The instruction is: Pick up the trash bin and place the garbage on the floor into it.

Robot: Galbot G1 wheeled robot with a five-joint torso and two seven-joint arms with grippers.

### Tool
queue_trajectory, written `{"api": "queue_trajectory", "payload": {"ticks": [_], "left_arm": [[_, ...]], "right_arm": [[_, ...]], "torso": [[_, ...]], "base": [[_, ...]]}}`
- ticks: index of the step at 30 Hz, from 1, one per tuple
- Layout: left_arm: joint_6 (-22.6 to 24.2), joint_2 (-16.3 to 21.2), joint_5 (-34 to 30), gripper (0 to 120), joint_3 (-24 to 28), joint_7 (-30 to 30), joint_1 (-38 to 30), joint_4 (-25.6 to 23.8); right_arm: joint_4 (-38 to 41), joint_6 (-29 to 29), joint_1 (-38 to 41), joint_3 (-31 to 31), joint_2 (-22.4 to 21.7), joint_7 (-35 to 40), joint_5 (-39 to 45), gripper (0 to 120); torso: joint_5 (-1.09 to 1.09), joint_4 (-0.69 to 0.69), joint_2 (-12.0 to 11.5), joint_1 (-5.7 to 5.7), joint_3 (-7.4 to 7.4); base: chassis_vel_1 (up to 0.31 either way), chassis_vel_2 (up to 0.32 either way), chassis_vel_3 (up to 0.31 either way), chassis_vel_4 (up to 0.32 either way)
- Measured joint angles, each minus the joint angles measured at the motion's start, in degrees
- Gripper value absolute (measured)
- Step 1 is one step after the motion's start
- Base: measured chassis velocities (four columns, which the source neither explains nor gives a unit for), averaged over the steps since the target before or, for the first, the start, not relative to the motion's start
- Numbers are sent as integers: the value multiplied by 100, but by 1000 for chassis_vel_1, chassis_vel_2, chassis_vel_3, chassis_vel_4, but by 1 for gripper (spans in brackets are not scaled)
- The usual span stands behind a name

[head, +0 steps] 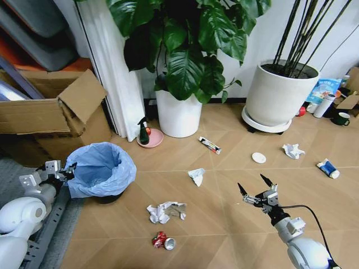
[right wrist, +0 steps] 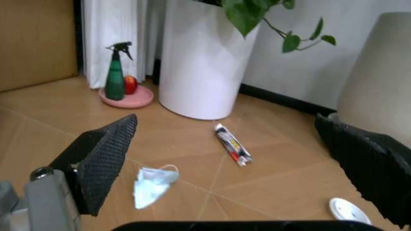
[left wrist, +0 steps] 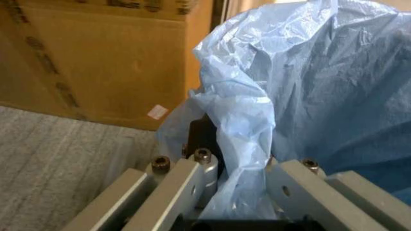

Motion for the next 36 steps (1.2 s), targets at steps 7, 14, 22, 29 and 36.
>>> {"api": "queue_trajectory", "payload": {"ticks": [7, 14, 22, 29, 36], "left_arm": [[0, -3, -1, 0, 2, 2, -12, 25], [3, -5, -15, 0, 1, 3, 37, 7], [0, 3, 14, 0, -117, 23, 483, -206], [-24, -5, 109, 0, -326, 35, 883, -398], [-32, -7, 127, 0, -386, 28, 963, -445]], "right_arm": [[-17, 155, -5, -15, 12, -42, 36, 100], [-17, 78, 45, -112, 39, -124, 33, 100], [-720, -333, 756, -1312, -178, -622, 844, 100], [-1561, -679, 1933, -2684, -146, -1639, 1600, 100], [-1650, -1081, 2420, -3436, -326, -2355, 1994, 100]], "torso": [[-1, -1, 0, 0, 0], [0, -3, 0, 0, 0], [-2, -1, 0, 0, 0], [2, 0, 0, 0, 1], [-2, -1, 0, 0, 0]], "base": [[66, 80, -68, -57], [0, 0, 0, 0], [0, 0, 0, 0], [0, 0, 0, 0], [0, 0, 0, 0]]}}
